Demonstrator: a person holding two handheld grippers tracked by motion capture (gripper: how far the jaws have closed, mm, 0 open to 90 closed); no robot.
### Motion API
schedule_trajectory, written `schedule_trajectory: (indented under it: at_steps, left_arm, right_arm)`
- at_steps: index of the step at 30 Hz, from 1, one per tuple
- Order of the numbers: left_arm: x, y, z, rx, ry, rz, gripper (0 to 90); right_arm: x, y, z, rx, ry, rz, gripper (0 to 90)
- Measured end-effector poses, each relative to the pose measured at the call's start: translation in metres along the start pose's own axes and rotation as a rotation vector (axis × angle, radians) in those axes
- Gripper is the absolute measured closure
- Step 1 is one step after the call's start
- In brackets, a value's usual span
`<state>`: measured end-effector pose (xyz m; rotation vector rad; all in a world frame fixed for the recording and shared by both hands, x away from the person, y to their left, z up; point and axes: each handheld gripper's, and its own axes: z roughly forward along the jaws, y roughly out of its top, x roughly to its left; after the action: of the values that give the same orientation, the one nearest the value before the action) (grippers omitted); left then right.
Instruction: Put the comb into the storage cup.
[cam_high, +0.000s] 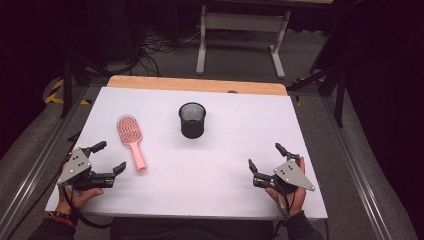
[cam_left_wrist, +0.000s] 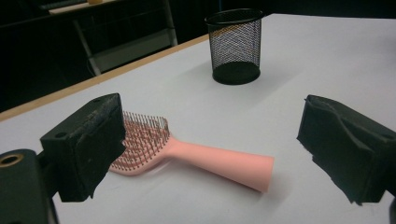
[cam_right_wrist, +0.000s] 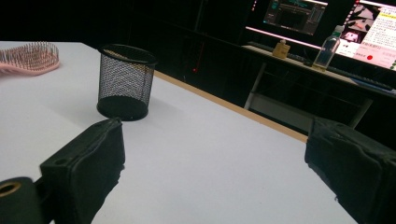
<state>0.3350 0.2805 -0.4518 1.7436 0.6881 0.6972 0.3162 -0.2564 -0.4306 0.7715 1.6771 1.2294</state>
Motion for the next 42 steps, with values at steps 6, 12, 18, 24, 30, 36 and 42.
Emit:
schedule_trajectory:
  at_steps: [6,12,18,24,30,36,42]
  left_arm:
    - [-0.003,0.0,0.002,0.012,-0.012,0.008,9.0]
    - [-0.004,0.0,0.003,0.021,-0.011,0.019,10.7]
    - [-0.006,0.0,0.007,0.047,-0.027,0.027,16.3]
    - [-0.007,0.001,0.012,0.086,-0.046,0.054,38.4]
    - [-0.003,0.006,0.018,0.105,-0.078,0.073,89.4]
    - [-0.001,0.012,0.038,0.15,-0.147,0.08,89.8]
    - [-0.008,0.018,0.057,0.2,-0.2,0.117,89.8]
  right_arm:
    - [0.003,0.0,0.003,0.022,-0.016,-0.013,5.5]
    - [0.005,-0.002,0.005,0.042,-0.008,-0.028,5.5]
    - [0.003,-0.003,0.005,0.046,-0.015,-0.026,5.6]
    - [0.004,-0.004,0.006,0.061,-0.015,-0.029,6.2]
    - [0.006,-0.007,0.01,0.086,-0.012,-0.044,7.3]
    - [0.007,-0.008,0.011,0.097,-0.009,-0.049,7.2]
    - [0.008,-0.009,0.013,0.105,-0.001,-0.056,7.3]
